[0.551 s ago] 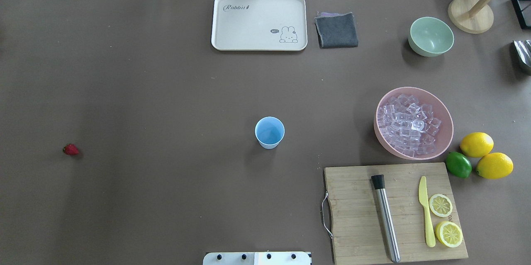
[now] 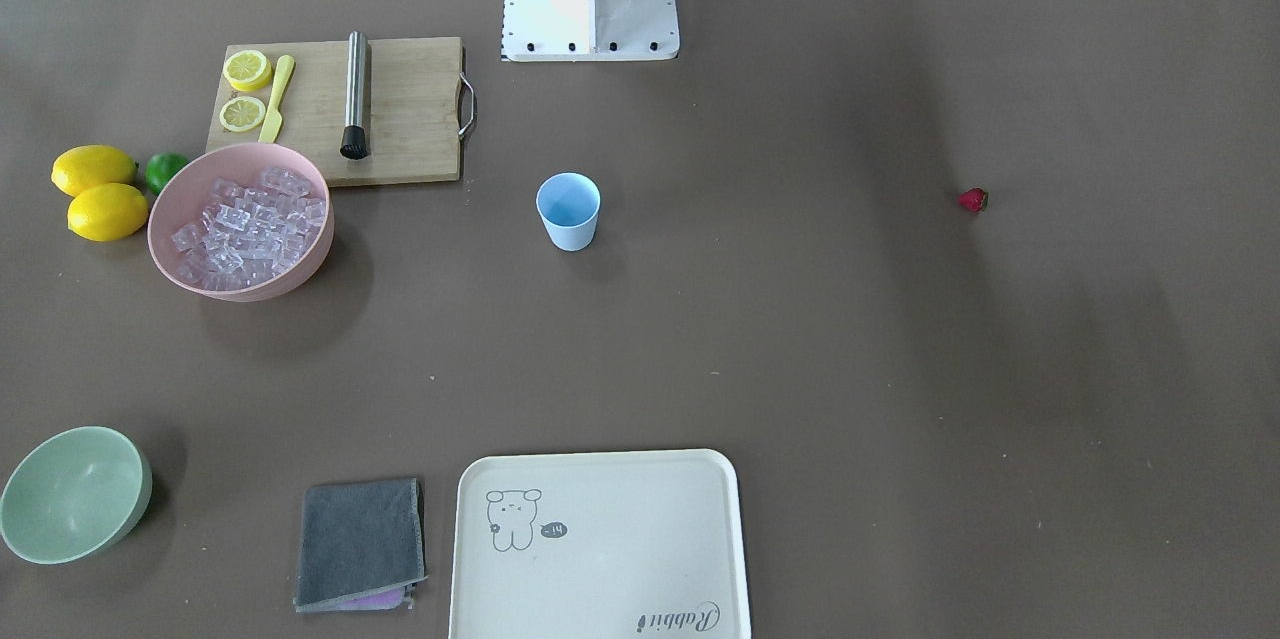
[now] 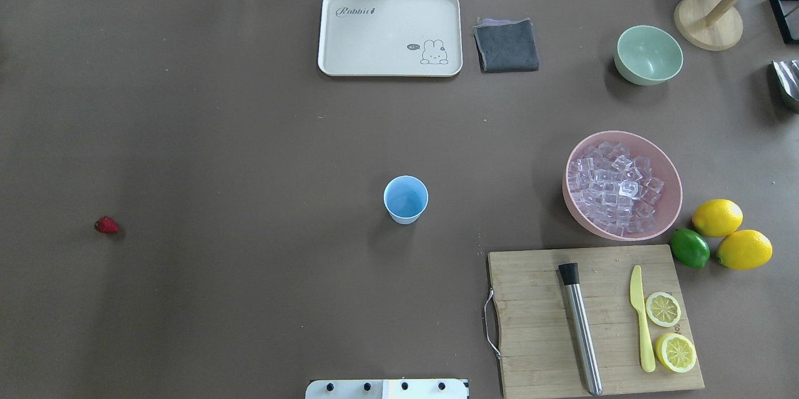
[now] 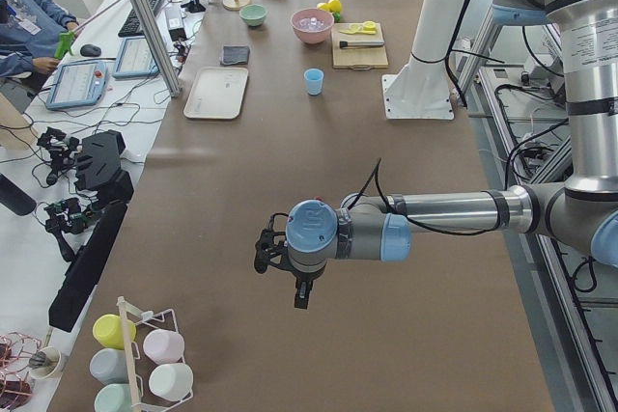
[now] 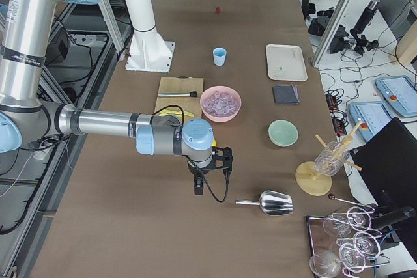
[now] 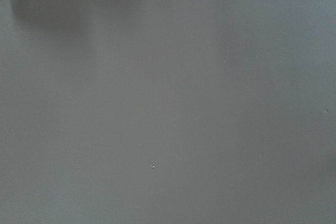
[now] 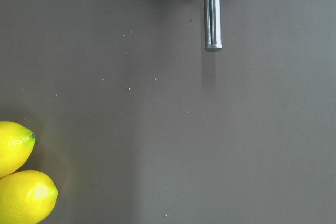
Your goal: Put ice and strawberries in cup
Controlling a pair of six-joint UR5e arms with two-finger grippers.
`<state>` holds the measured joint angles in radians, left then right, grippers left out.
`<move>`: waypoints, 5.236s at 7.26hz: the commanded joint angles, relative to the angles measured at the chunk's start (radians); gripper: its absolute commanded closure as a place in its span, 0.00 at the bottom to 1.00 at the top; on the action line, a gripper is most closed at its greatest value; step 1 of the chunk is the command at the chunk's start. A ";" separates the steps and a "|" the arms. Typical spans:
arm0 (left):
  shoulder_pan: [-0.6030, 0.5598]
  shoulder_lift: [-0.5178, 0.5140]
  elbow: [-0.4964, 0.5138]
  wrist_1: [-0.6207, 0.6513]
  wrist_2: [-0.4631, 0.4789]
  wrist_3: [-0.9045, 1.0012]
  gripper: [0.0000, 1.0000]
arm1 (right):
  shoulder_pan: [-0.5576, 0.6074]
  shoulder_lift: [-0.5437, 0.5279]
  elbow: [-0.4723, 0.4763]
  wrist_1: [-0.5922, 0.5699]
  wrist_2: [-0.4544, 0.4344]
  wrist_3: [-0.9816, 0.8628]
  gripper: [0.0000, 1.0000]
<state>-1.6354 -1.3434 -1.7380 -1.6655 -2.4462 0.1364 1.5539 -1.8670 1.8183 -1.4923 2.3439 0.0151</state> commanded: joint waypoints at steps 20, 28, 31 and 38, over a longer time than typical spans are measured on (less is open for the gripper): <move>0.201 -0.160 0.071 -0.387 -0.097 -0.440 0.02 | -0.665 0.325 0.087 0.216 -0.256 0.999 0.04; 0.204 -0.155 0.071 -0.404 -0.097 -0.439 0.02 | -0.795 0.325 0.133 0.145 -0.350 0.999 1.00; 0.206 -0.146 0.072 -0.427 -0.106 -0.440 0.02 | -0.781 0.501 0.159 -0.071 -0.336 0.997 1.00; 0.224 -0.146 0.087 -0.428 -0.108 -0.439 0.02 | -1.060 1.080 -0.038 -0.232 -0.549 1.313 1.00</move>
<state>-1.4125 -1.4895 -1.6520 -2.0939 -2.5541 -0.3022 0.5289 -0.8735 1.8549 -1.7279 1.8326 1.2767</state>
